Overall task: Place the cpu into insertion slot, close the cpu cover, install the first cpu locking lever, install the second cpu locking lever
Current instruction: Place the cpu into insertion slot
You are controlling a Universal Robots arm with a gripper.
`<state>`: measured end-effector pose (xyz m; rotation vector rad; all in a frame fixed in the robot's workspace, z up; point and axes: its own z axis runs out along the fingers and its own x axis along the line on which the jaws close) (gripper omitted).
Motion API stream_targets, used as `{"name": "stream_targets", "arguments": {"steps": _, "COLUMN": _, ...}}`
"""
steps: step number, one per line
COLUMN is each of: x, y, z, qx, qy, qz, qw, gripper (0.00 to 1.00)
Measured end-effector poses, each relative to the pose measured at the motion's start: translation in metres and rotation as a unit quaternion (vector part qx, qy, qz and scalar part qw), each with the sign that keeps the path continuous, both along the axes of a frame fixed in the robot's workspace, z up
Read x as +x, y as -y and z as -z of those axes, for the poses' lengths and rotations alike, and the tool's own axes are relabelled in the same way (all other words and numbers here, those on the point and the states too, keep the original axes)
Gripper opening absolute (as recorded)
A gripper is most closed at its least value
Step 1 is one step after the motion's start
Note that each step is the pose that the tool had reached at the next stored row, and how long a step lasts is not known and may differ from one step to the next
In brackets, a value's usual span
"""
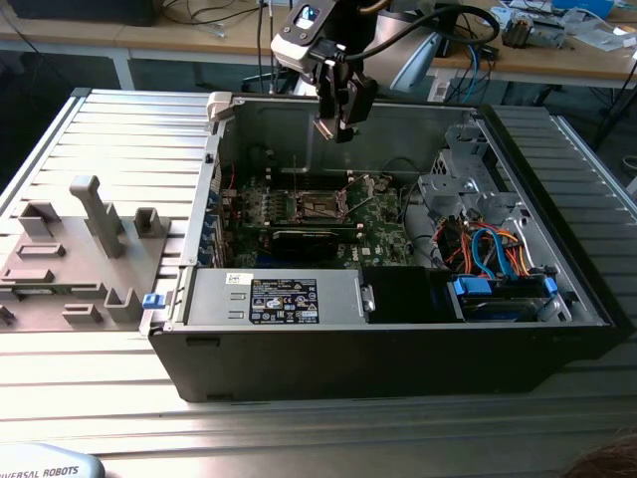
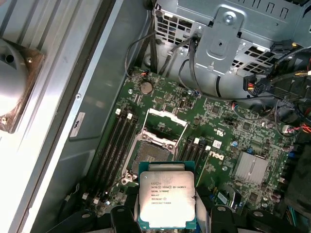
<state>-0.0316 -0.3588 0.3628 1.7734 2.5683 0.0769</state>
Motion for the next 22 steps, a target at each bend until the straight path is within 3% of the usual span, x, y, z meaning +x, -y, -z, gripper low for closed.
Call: {"name": "stream_targets", "arguments": {"steps": 22, "x": 0.0, "y": 0.0, "z": 0.0, "qx": 0.0, "qy": 0.0, "qz": 0.005, "qw": 1.0, "gripper": 0.54}}
